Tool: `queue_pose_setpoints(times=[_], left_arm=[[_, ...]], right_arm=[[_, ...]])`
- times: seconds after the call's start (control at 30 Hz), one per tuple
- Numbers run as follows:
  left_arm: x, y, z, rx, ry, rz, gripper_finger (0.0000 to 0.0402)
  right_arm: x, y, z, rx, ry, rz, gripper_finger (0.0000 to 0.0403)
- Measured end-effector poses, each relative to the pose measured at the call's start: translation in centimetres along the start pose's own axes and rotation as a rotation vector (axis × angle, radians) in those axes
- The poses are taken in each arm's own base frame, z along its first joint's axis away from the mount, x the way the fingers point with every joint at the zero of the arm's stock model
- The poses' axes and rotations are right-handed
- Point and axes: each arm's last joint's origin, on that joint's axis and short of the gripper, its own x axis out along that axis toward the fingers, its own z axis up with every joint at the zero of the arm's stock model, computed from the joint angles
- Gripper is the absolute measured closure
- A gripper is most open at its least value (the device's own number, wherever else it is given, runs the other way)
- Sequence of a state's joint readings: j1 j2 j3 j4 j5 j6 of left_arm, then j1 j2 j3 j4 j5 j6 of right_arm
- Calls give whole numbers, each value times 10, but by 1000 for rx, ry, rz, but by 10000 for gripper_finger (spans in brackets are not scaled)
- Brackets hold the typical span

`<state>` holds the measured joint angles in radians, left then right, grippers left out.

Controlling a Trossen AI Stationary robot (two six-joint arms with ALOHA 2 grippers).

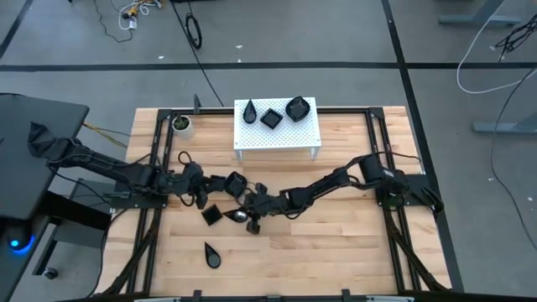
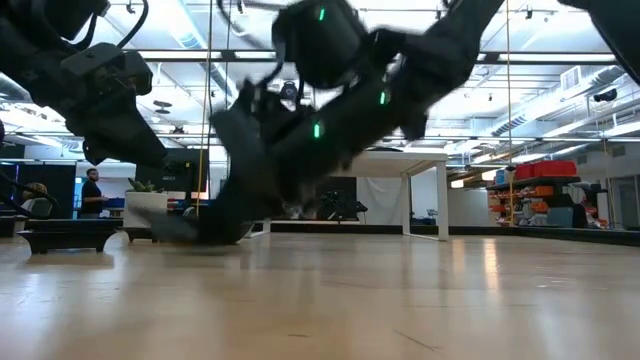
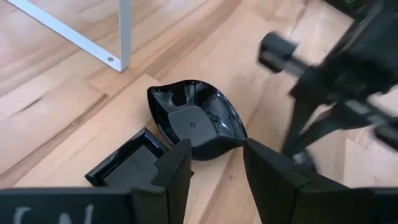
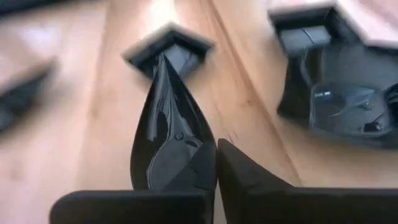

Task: Pick & Place Mini shaped plates
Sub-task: Stack the black drop-shaped plate on top of the other black drop-shaped plate on the shelf

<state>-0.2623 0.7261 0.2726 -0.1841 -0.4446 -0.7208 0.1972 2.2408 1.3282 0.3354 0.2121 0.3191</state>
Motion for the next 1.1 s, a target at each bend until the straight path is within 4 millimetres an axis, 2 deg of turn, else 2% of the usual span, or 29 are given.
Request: queue_pose_setpoints(times=[0.1,0.2,0.3,0.37,0.47,0.67,0.77,0.9,1.1], left_arm=[[0,0,0,6,-4,4,248],[0,0,0,11,-14,16,248],[0,1,1,13,-36,39,248],[-1,1,1,25,-60,62,248],[-2,-1,2,37,-104,85,248],[-4,-6,5,35,-169,77,248],[-4,-7,7,28,-186,67,248],[-4,-8,8,45,-208,72,248],[-5,-8,10,35,-242,95,248]], right_arm=[[-21,7,25,52,-51,-2,396],[-49,11,58,80,-137,-22,398],[-79,7,94,62,-270,-42,397],[-93,-5,117,78,-373,-39,397],[-101,-42,141,164,-477,-122,399],[-95,-135,148,442,-557,-455,401],[-90,-165,144,532,-586,-539,401],[-88,-187,139,608,-624,-639,401],[-81,-200,134,684,-647,-644,387]])
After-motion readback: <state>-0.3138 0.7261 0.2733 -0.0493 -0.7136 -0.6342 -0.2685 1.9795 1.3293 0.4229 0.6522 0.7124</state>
